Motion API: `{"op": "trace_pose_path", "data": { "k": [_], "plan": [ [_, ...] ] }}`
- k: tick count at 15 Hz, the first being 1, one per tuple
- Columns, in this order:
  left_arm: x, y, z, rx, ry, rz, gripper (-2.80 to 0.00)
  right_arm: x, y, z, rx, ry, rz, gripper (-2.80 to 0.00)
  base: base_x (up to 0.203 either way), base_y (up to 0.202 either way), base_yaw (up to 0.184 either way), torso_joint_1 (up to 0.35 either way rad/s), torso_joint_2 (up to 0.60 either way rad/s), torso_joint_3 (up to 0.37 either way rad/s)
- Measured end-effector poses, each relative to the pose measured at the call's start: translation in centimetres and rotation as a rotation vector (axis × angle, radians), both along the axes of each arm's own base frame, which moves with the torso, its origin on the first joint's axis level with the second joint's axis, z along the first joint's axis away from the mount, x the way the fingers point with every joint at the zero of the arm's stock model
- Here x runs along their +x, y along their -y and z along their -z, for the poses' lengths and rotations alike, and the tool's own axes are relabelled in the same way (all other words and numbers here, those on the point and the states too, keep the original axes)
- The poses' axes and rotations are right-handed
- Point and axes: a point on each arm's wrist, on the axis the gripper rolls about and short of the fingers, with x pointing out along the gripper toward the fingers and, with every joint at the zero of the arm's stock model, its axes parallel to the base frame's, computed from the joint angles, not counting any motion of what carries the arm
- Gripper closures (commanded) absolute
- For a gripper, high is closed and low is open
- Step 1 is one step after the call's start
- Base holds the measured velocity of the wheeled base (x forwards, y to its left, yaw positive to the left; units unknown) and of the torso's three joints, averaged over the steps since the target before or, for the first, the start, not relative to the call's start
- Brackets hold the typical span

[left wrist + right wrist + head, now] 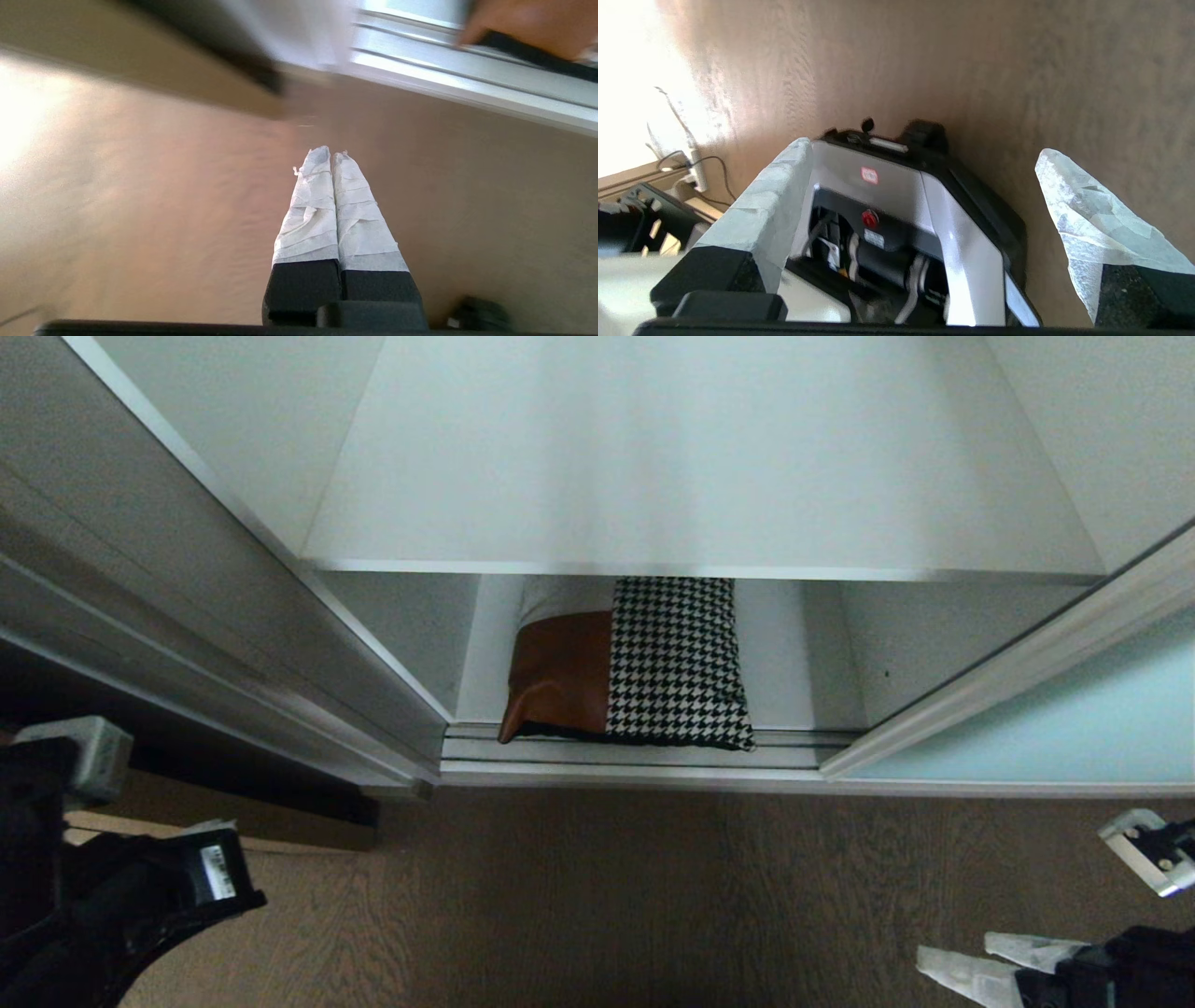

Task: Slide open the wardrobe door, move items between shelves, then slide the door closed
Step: Close the door

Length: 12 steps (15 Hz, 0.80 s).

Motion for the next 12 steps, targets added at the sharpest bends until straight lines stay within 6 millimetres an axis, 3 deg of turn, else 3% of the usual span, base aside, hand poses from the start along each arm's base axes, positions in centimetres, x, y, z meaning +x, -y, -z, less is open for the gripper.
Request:
{"op": "trace_pose_path", "data": {
  "k": [2, 3, 7, 12],
  "plan": [
    [-2.0, -1.0, -0.1, 0.016, 0.004, -0.057, 0.0, -2.0, 0.8, -0.5, -0.002, 0.03, 0.024, -2.8, 0.0, 0.0, 0.0, 0.0, 0.0, 0.0],
    [-3.0, -1.4, 0.0, 0.021, 0.009, -0.078, 0.0, -3.0, 1.1, -0.6, -0.001, 0.042, 0.031, 0.0, 0.0, 0.0, 0.0, 0.0, 0.0, 0.0],
    [-7.2, -3.4, 2.1, 0.022, 0.042, -0.184, 0.0, -6.8, 2.4, -0.6, 0.04, 0.054, 0.063, 0.0, 0.0, 0.0, 0.0, 0.0, 0.0, 0.0],
    [-10.7, -4.5, 4.1, 0.011, 0.123, -0.278, 0.0, -9.4, 3.3, 0.3, 0.081, 0.147, 0.087, 0.0, 0.0, 0.0, 0.0, 0.0, 0.0, 0.0]
  ]
}}
